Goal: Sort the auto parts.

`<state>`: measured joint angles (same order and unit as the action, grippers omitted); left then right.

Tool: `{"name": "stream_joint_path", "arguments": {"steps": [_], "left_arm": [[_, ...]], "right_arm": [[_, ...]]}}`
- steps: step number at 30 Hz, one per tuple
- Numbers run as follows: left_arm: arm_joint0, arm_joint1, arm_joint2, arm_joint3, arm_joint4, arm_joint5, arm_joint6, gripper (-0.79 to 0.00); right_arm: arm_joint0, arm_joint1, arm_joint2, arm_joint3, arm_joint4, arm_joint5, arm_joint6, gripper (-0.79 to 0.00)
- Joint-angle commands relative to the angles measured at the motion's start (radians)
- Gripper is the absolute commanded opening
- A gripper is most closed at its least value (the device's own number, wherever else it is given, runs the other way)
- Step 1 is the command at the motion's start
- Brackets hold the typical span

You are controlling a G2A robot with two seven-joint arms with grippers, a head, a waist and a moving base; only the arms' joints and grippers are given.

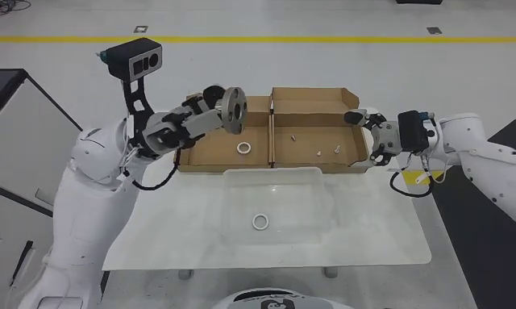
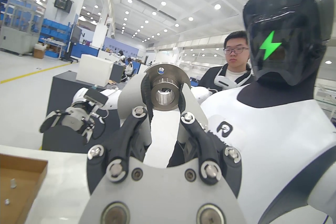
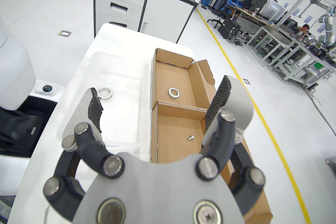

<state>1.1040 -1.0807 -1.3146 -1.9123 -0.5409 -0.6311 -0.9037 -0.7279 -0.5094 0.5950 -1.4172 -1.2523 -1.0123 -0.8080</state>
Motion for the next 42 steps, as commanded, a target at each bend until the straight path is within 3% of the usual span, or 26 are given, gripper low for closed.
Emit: {"name": "stream_joint_path", "arguments": {"steps": [1,5,12,20,29,36,42], "left_arm": [[-0.050,-0.003,0.031,0.038,0.074,0.003,-0.034,-0.785],[-0.113,-0.007,0.096,0.109,0.145,-0.006,-0.113,-0.785],[-0.152,-0.008,0.149,0.191,0.258,-0.015,-0.184,-0.785],[-0.206,-0.016,0.197,0.291,0.405,-0.007,-0.134,-0.785],[-0.291,-0.033,0.269,0.383,0.652,0.099,-0.034,-0.785],[-0.348,-0.044,0.337,0.455,0.822,0.182,-0.038,-0.785],[-0.388,-0.048,0.395,0.522,0.973,0.189,-0.096,-0.785]], "right_arm": [[0.000,0.000,0.000,0.000,0.000,0.000,0.000,0.000],[0.000,0.000,0.000,0.000,0.000,0.000,0.000,0.000],[0.000,0.000,0.000,0.000,0.000,0.000,0.000,0.000],[0.000,0.000,0.000,0.000,0.000,0.000,0.000,0.000],[0.000,0.000,0.000,0.000,0.000,0.000,0.000,0.000],[0.000,0.000,0.000,0.000,0.000,0.000,0.000,0.000],[0.000,0.000,0.000,0.000,0.000,0.000,0.000,0.000]]}}
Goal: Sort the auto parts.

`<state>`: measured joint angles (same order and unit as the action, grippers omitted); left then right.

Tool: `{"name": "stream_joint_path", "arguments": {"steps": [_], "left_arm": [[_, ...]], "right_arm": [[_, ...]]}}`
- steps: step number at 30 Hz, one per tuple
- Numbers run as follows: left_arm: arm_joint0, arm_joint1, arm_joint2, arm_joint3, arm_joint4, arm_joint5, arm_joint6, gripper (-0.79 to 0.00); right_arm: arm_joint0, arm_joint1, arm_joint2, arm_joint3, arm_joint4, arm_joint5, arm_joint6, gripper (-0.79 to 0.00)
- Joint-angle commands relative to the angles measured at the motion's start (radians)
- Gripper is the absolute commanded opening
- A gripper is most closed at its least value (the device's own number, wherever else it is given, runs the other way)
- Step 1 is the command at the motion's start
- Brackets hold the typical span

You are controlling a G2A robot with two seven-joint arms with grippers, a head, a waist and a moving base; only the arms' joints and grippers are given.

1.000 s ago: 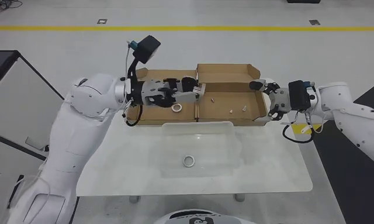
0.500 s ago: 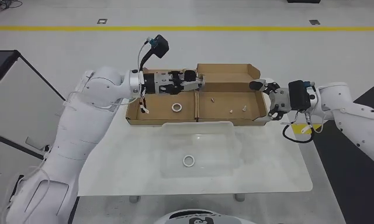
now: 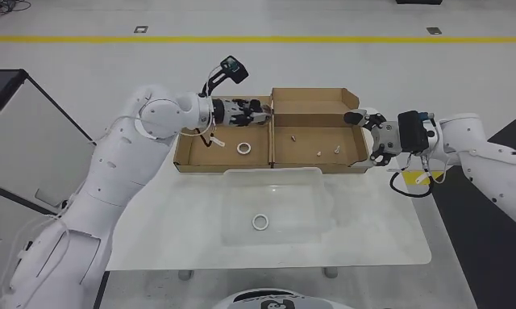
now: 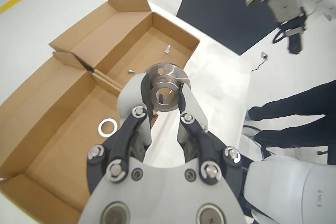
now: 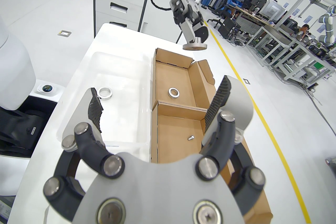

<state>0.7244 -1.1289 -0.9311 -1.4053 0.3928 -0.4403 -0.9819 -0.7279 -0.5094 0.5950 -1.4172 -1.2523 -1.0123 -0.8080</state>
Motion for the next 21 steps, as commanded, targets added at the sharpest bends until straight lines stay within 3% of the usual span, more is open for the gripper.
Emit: {"name": "stream_joint_path", "arguments": {"steps": [1,12,21], "left_arm": [[-0.015,0.000,0.018,0.027,0.059,-0.003,-0.027,-0.785],[-0.082,-0.014,0.105,0.165,0.207,-0.070,-0.090,-0.785],[-0.145,-0.051,0.211,0.290,0.272,-0.133,-0.088,-0.785]], "right_arm": [[0.000,0.000,0.000,0.000,0.000,0.000,0.000,0.000],[0.000,0.000,0.000,0.000,0.000,0.000,0.000,0.000],[0.000,0.000,0.000,0.000,0.000,0.000,0.000,0.000]]}}
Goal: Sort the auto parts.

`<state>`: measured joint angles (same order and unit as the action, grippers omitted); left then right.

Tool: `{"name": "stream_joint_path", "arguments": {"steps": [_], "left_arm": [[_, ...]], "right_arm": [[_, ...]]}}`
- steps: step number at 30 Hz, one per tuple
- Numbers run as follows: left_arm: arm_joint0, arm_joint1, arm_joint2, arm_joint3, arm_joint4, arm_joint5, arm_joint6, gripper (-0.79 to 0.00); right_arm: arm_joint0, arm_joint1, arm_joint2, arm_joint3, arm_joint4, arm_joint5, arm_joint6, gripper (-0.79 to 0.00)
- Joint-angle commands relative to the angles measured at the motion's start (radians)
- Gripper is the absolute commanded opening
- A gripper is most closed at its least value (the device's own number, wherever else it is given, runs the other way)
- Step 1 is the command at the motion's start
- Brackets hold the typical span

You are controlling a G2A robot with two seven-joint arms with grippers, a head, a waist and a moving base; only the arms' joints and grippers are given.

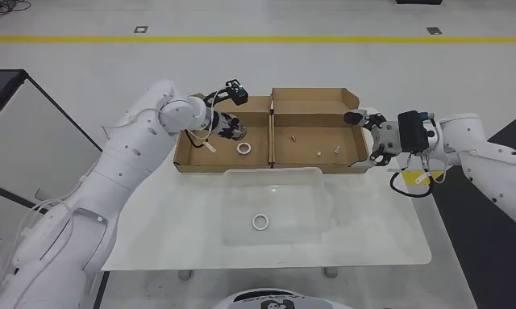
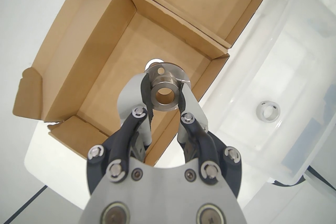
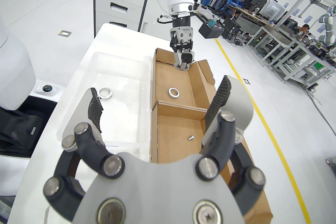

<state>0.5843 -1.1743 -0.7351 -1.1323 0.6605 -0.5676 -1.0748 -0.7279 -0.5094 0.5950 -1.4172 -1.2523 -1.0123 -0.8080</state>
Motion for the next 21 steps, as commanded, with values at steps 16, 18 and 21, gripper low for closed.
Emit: {"name": "stream_joint_path", "arguments": {"steps": [16,18,21], "left_arm": [[-0.092,-0.094,0.178,0.333,0.166,-0.093,0.137,-0.785],[-0.104,-0.106,0.192,0.365,0.177,-0.102,0.148,-0.785],[-0.122,-0.124,0.212,0.412,0.196,-0.114,0.164,-0.785]], "right_arm": [[0.000,0.000,0.000,0.000,0.000,0.000,0.000,0.000],[0.000,0.000,0.000,0.000,0.000,0.000,0.000,0.000],[0.000,0.000,0.000,0.000,0.000,0.000,0.000,0.000]]}}
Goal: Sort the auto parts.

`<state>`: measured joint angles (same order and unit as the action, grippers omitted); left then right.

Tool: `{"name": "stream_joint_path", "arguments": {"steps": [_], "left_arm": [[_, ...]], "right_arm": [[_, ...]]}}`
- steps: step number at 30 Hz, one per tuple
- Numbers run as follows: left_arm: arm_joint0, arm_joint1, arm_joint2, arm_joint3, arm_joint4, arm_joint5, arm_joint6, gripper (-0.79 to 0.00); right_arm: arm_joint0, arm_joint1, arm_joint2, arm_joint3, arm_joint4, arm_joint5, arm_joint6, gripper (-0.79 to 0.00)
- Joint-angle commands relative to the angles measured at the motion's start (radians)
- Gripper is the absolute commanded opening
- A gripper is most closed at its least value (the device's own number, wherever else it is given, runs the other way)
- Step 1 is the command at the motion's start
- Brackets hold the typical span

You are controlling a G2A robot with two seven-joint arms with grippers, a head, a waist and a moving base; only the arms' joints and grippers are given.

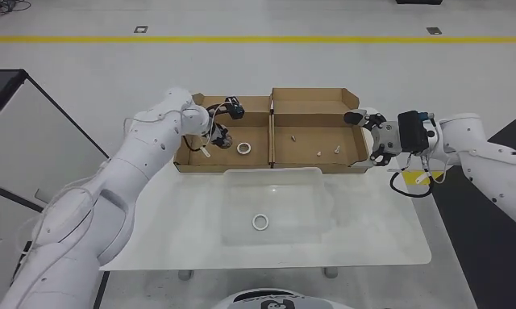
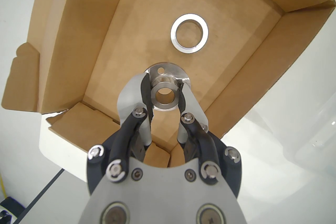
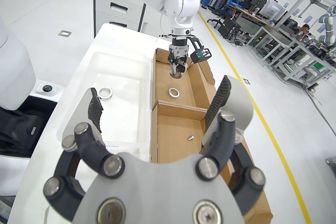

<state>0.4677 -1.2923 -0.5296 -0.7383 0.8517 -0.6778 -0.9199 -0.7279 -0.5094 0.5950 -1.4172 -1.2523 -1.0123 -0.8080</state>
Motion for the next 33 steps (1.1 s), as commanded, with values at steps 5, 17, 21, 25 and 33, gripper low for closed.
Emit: {"name": "stream_joint_path", "arguments": {"steps": [5,17,21,25,33], "left_arm": [[-0.022,-0.037,0.039,0.095,0.032,-0.025,0.030,-0.785],[-0.033,-0.098,0.083,0.235,0.066,-0.048,0.090,-0.785],[-0.039,-0.116,0.093,0.267,0.078,-0.052,0.105,-0.785],[-0.044,-0.133,0.101,0.301,0.091,-0.057,0.124,-0.785],[-0.055,-0.163,0.112,0.368,0.105,-0.082,0.145,-0.773]], "right_arm": [[0.000,0.000,0.000,0.000,0.000,0.000,0.000,0.000],[0.000,0.000,0.000,0.000,0.000,0.000,0.000,0.000],[0.000,0.000,0.000,0.000,0.000,0.000,0.000,0.000],[0.000,0.000,0.000,0.000,0.000,0.000,0.000,0.000],[0.000,0.000,0.000,0.000,0.000,0.000,0.000,0.000]]}}
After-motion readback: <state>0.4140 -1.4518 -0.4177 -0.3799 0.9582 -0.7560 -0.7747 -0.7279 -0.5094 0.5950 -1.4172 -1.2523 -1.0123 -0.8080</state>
